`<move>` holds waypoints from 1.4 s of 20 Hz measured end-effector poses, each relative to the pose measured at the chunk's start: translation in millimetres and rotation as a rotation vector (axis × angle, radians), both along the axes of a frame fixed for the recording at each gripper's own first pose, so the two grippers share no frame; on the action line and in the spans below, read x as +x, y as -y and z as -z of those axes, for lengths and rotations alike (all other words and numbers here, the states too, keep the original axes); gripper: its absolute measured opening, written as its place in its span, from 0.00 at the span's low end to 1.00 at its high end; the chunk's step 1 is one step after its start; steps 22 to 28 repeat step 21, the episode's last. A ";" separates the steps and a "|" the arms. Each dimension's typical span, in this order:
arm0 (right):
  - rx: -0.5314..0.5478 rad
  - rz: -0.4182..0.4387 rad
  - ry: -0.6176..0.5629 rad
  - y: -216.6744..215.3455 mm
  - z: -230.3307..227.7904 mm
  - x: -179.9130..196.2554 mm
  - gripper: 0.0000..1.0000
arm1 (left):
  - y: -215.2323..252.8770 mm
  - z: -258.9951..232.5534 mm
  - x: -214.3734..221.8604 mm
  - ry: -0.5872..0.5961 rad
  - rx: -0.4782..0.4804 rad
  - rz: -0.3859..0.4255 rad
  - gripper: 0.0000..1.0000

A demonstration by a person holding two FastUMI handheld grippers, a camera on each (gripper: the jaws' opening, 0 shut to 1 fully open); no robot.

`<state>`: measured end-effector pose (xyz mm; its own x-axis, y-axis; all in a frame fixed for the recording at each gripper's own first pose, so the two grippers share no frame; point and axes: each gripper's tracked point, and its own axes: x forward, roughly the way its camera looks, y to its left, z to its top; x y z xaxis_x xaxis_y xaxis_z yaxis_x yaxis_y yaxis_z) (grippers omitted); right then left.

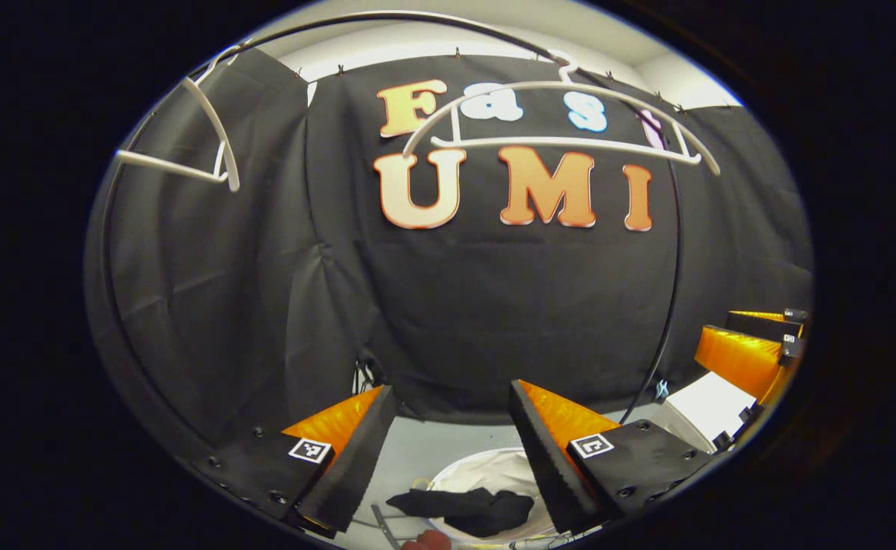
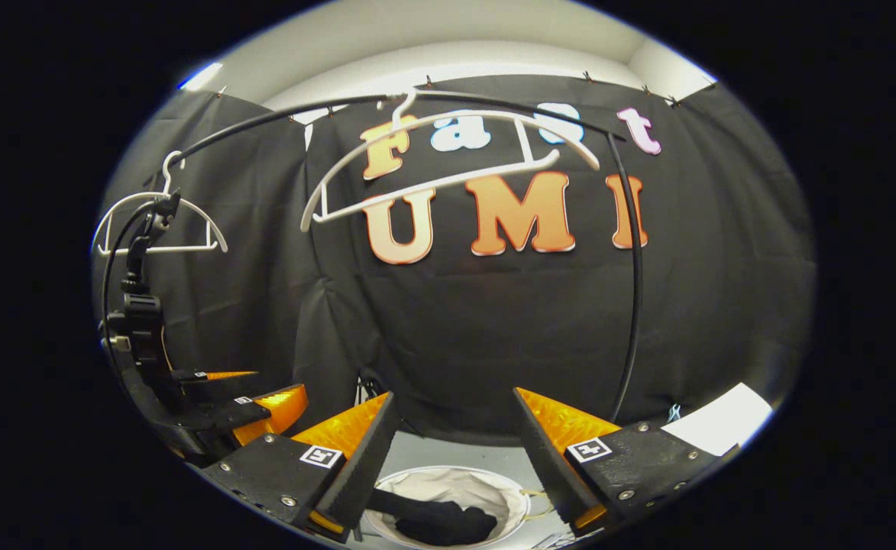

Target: Grasp the clothes on the hanger with both hands and then place them into the laundry hamper below.

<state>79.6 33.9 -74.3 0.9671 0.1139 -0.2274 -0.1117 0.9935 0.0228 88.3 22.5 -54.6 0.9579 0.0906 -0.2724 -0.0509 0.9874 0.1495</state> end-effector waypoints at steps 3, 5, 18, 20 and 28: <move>0.022 0.012 0.081 1.7 -39.8 -1.5 0.92 | 11.5 -40.7 -3.3 0.093 -0.017 0.028 1.00; 0.030 0.026 0.124 2.6 -61.0 -7.4 0.92 | 20.6 -59.5 -8.6 0.140 -0.034 0.046 0.98; 0.005 0.094 0.255 31.0 -126.9 -16.3 0.91 | 42.7 -101.5 -29.7 0.272 -0.093 0.111 0.98; 0.004 0.103 0.255 34.0 -125.3 -19.4 0.91 | 43.2 -103.8 -33.3 0.286 -0.094 0.113 0.99; 0.005 0.109 0.253 35.7 -124.2 -21.1 0.91 | 42.7 -104.1 -34.9 0.288 -0.092 0.112 0.99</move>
